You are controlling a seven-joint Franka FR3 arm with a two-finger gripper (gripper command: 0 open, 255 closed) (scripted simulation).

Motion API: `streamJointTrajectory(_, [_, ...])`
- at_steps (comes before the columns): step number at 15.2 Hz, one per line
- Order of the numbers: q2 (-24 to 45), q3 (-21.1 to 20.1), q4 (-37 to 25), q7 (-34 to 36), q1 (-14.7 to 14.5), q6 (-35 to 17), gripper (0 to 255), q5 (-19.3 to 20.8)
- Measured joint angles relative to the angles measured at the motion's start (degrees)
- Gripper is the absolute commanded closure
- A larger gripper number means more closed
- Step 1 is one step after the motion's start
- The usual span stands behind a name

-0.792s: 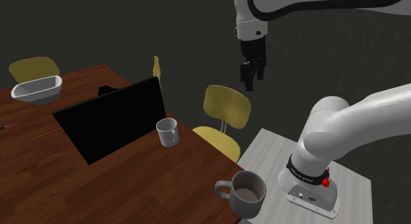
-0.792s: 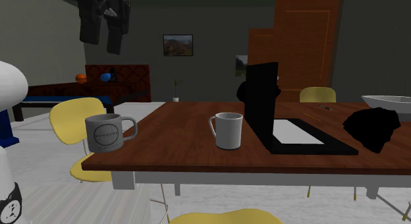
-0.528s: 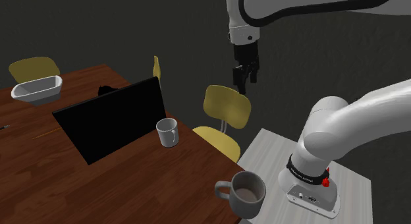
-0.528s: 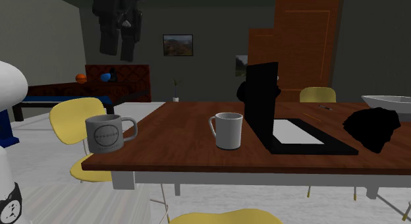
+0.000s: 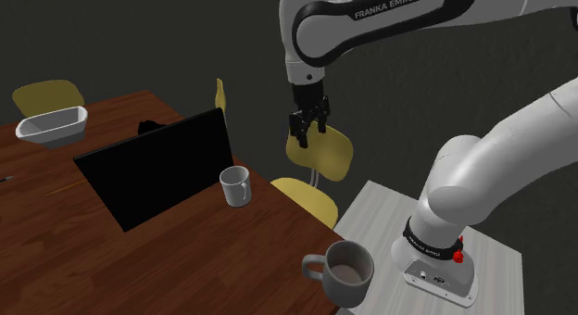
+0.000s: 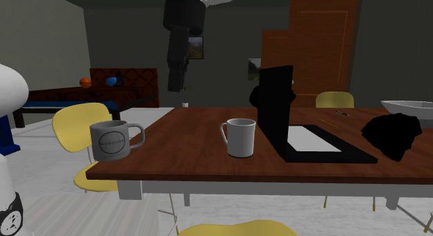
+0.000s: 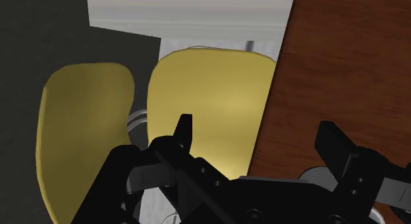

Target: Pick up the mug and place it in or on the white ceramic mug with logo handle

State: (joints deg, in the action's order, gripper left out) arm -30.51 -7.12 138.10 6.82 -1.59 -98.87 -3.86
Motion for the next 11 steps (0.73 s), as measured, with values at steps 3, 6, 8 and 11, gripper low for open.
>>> streamJointTrajectory(3, [6.4, -1.4, -2.3, 1.7, -0.4, -4.9, 0, -1.0])
streamJointTrajectory(6, [11.6, -2.7, -4.7, 3.4, -0.8, -8.4, 0, -1.8])
streamJointTrajectory(8, [15.9, -3.3, -6.9, 4.3, -0.9, -11.1, 0, -1.9])
streamJointTrajectory(11, [22.1, -4.4, -10.2, 6.0, -1.3, -14.8, 0, -1.9])
